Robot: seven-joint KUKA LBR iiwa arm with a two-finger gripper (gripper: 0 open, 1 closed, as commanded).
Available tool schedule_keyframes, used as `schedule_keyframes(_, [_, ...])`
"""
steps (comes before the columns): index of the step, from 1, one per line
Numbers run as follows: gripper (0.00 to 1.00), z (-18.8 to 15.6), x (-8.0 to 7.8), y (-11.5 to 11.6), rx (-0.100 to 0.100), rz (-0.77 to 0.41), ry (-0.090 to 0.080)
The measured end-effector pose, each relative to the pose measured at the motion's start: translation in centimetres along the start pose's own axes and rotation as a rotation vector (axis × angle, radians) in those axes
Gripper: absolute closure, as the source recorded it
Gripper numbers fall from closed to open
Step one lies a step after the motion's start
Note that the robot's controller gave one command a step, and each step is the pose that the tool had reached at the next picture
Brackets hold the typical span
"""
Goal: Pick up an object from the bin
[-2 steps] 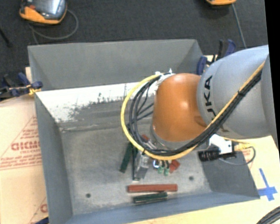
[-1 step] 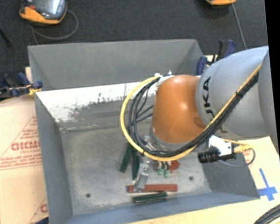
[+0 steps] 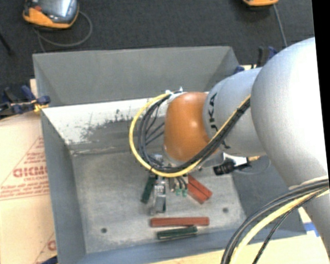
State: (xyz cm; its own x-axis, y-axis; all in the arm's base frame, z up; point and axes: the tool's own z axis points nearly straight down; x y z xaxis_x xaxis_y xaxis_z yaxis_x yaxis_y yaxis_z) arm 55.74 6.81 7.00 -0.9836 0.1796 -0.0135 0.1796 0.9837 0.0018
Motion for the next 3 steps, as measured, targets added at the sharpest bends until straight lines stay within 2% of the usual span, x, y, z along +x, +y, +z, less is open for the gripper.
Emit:
schedule_keyframes(1, [1.0, -0.5, -0.1, 0.2, -0.004, 0.003, -0.004])
schedule_keyframes(2, [0.0, -0.1, 0.3, 0.1, -0.001, 0.004, 0.009])
schedule_keyframes(3, [0.0, -0.1, -5.3, -1.9, 0.0, 0.066, 0.004])
